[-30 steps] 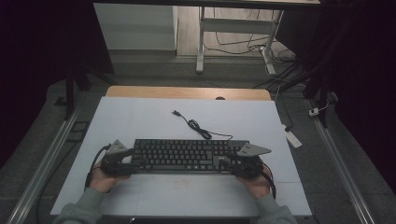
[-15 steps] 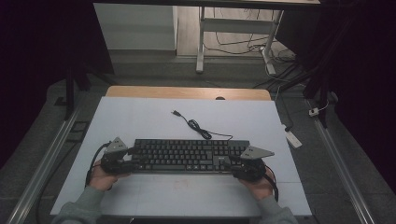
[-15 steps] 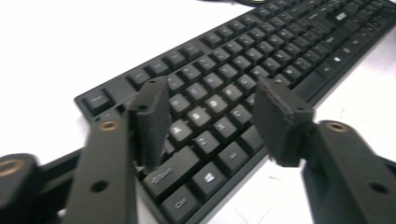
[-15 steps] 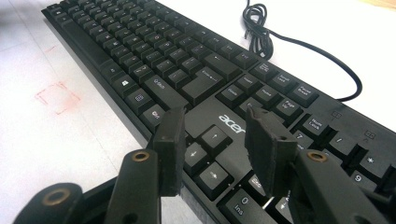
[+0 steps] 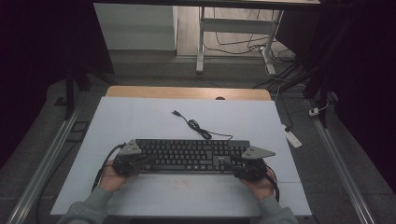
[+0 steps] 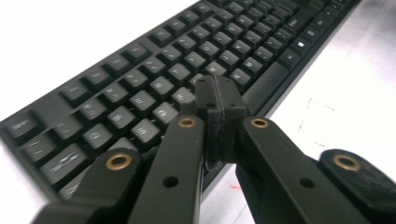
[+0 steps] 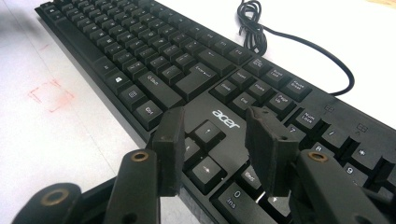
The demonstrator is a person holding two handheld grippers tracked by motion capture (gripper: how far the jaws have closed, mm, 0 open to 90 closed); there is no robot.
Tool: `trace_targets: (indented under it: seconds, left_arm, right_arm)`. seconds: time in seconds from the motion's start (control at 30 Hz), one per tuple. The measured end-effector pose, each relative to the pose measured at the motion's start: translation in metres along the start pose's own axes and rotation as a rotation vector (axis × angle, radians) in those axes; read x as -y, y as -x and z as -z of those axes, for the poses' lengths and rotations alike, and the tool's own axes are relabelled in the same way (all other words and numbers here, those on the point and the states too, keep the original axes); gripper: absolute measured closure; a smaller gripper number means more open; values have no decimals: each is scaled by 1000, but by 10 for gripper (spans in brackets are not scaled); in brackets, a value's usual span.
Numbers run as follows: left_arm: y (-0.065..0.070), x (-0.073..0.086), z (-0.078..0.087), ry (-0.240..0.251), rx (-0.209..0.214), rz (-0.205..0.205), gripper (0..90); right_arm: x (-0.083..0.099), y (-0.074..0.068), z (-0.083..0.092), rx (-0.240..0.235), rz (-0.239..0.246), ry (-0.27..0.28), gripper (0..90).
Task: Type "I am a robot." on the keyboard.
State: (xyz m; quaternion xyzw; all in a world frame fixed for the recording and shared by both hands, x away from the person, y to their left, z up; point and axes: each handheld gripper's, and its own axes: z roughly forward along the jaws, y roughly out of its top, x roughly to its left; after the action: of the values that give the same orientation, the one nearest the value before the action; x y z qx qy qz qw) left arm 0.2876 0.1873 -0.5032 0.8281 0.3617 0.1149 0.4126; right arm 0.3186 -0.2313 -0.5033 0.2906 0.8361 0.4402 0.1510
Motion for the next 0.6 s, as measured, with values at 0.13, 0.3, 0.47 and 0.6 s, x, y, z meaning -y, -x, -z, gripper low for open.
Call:
trace_targets:
  seconds: [0.13,0.3,0.47,0.6]
  left_arm:
    - [7,-4,-10,-19,14,-25,891]
    - [15,-9,-26,-51,32,-54,891]
    - [21,-12,-35,-72,42,-75,891]
    - [23,-12,-38,-79,50,-80,890]
  right_arm:
    - [0,0,0,3,0,-1,577]
    - [0,1,0,4,-1,0,576]
    - [0,1,0,9,-1,-3,575]
    - [1,1,0,7,-3,-3,574]
